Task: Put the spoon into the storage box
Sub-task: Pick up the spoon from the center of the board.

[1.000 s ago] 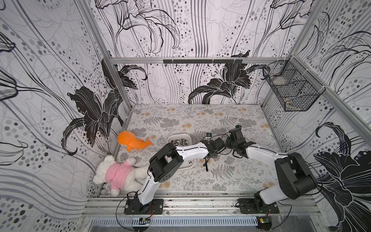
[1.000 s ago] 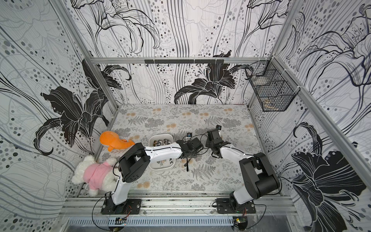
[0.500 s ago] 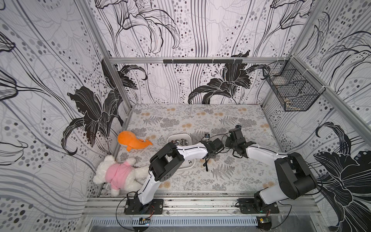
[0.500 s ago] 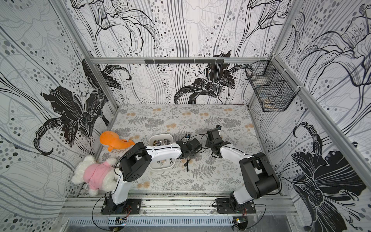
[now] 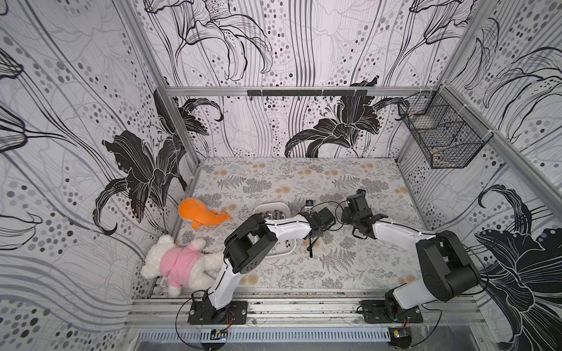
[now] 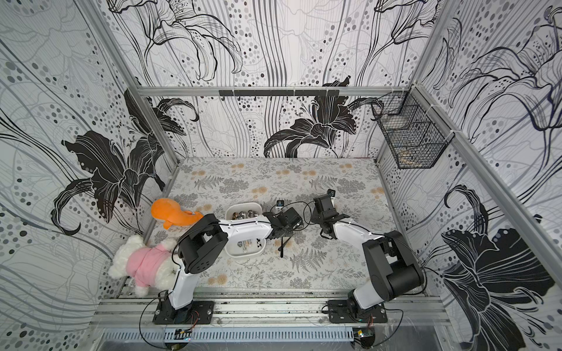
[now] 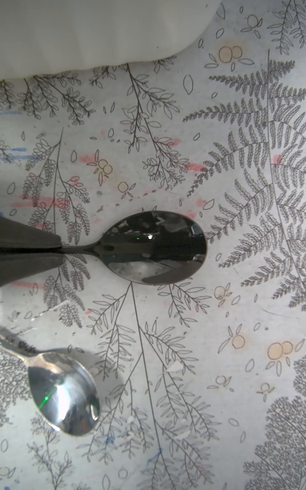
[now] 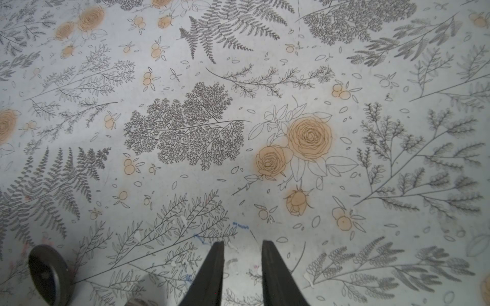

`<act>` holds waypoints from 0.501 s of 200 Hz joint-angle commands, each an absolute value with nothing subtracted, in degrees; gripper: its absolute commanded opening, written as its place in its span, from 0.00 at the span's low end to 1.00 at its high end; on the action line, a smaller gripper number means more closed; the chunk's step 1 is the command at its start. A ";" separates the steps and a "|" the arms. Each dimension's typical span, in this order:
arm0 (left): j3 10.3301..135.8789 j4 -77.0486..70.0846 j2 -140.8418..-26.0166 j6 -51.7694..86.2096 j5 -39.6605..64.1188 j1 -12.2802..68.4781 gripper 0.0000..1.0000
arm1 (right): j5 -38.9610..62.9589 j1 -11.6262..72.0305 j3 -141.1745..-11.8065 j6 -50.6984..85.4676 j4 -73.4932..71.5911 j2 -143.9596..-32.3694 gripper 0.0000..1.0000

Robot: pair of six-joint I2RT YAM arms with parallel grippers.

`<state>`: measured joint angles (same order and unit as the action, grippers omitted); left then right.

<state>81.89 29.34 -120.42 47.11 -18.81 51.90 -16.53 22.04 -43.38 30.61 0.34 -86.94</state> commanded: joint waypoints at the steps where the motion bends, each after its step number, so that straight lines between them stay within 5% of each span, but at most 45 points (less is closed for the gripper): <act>1: 79.72 31.37 -120.23 45.96 -18.46 51.24 0.00 | -16.48 22.15 -43.60 31.32 0.41 -86.75 0.29; 100: 79.86 27.82 -114.80 44.54 -18.73 51.59 0.00 | -16.73 22.15 -43.61 31.28 0.54 -86.57 0.29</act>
